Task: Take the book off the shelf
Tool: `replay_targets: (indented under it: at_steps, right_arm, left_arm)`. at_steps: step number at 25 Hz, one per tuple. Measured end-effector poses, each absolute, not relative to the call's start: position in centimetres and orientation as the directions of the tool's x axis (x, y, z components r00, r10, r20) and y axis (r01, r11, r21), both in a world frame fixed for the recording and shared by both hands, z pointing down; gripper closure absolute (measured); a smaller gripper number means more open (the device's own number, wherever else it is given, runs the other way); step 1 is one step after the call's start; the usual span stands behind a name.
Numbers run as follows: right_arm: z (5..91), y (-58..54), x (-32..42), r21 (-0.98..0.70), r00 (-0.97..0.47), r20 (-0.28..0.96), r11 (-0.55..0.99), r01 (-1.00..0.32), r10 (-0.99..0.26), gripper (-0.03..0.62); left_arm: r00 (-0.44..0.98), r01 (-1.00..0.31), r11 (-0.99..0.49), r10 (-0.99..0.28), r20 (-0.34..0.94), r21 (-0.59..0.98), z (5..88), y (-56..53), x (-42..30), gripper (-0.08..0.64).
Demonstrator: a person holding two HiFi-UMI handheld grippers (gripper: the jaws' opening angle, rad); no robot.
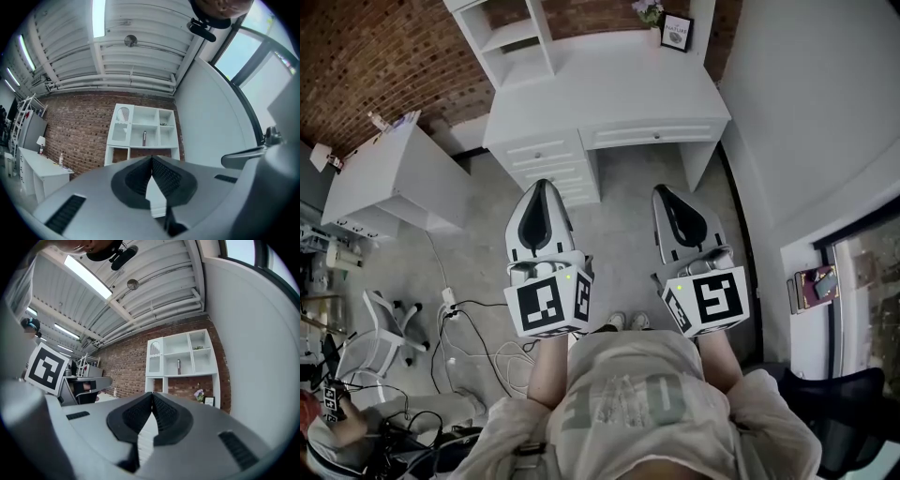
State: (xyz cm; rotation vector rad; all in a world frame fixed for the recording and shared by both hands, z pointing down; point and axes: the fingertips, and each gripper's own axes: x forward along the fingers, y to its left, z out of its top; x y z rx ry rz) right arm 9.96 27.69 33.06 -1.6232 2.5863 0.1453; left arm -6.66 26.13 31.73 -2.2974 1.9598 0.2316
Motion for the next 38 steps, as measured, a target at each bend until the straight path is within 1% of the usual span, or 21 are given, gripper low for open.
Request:
replay_targets:
  at_steps: [9,13,17,21,24,27,32,34,38]
  right_arm:
    - [35.2,26.8,11.6,-0.047,-0.452,-0.085,0.456,-0.889,-0.888,0.577]
    - [35.5,24.9,11.7,-0.062,-0.457,-0.079,0.462,-0.885,-0.886,0.577]
    - [36.5,21.2,10.3,-0.053,-0.482,-0.06,0.485,-0.873,-0.874,0.577]
    - [36.6,15.3,7.9,0.005,-0.497,-0.062,0.497,-0.868,-0.866,0.577]
    - [36.8,9.6,7.2,0.025,-0.462,-0.064,0.461,-0.887,-0.885,0.577]
    - [36.3,3.2,7.3,0.001,-0.413,-0.054,0.414,-0.91,-0.909,0.577]
    - [35.0,-7.3,6.7,-0.02,-0.337,-0.072,0.339,-0.94,-0.939,0.577]
    - [35.2,-10.9,5.7,-0.04,-0.328,-0.061,0.33,-0.943,-0.943,0.577]
    - [34.9,-16.7,4.1,-0.026,-0.303,-0.07,0.306,-0.952,-0.95,0.577]
  left_arm:
    - [0.116,-0.992,-0.123,-0.978,-0.173,0.032,33.2,26.3,-6.6,0.548]
    - [0.099,-0.993,-0.109,-0.981,-0.169,0.054,33.7,24.3,-6.9,0.548]
    - [0.092,-0.993,-0.103,-0.978,-0.186,0.053,34.0,21.0,-7.6,0.548]
    - [0.104,-0.989,-0.121,-0.977,-0.188,0.085,35.4,14.0,-9.3,0.548]
    - [0.141,-0.982,-0.164,-0.968,-0.209,0.097,35.7,7.1,-9.6,0.548]
    - [0.184,-0.977,-0.202,-0.958,-0.22,0.064,34.4,0.0,-9.1,0.548]
    - [0.266,-0.961,-0.275,-0.929,-0.259,0.0,31.5,-10.5,-9.3,0.548]
    - [0.29,-0.954,-0.299,-0.92,-0.265,-0.005,31.1,-14.2,-9.8,0.548]
    - [0.324,-0.942,-0.336,-0.91,-0.259,0.003,31.0,-21.2,-10.9,0.548]
